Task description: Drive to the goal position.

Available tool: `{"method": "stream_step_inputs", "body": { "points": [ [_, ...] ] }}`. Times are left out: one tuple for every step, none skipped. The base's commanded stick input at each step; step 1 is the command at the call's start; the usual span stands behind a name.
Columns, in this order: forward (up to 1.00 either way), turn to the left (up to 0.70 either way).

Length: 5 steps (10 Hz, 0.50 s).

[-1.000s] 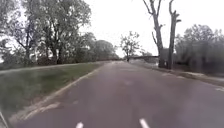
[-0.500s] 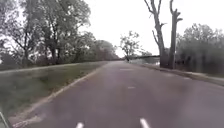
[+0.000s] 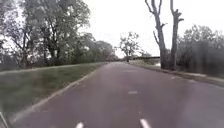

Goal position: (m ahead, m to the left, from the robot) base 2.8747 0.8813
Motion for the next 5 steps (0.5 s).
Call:
{"method": "stream_step_inputs", "body": {
  "points": [
    [0.7, 0.0],
    [0.7, 0.0],
    [0.7, 0.0],
    [0.7, 0.0],
    [0.7, 0.0]
  ]
}}
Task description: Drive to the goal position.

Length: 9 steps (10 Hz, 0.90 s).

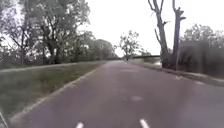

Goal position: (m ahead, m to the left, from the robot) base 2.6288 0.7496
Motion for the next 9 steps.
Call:
{"method": "stream_step_inputs", "body": {
  "points": [
    [0.7, 0.0],
    [0.7, 0.0],
    [0.7, 0.0],
    [0.7, 0.0],
    [0.7, 0.0],
    [0.7, 0.0],
    [0.7, 0.0],
    [0.7, 0.0],
    [0.7, 0.0]
  ]
}}
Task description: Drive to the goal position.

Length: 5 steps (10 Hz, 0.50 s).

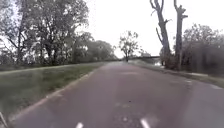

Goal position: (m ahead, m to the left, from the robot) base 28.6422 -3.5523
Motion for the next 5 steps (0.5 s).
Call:
{"method": "stream_step_inputs", "body": {
  "points": [
    [0.7, 0.0],
    [0.7, 0.0],
    [0.7, 0.0],
    [0.7, 0.0],
    [0.7, 0.0]
  ]
}}
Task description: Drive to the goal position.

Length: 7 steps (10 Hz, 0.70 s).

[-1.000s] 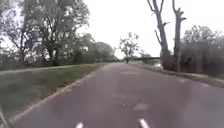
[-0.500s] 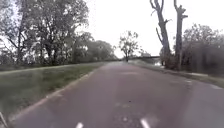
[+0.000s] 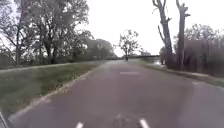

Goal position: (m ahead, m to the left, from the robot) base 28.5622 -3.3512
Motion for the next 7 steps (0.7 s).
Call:
{"method": "stream_step_inputs", "body": {
  "points": [
    [0.7, 0.0],
    [0.7, 0.0],
    [0.7, 0.0],
    [0.7, 0.0],
    [0.7, 0.0],
    [0.7, 0.0],
    [0.7, 0.0]
  ]
}}
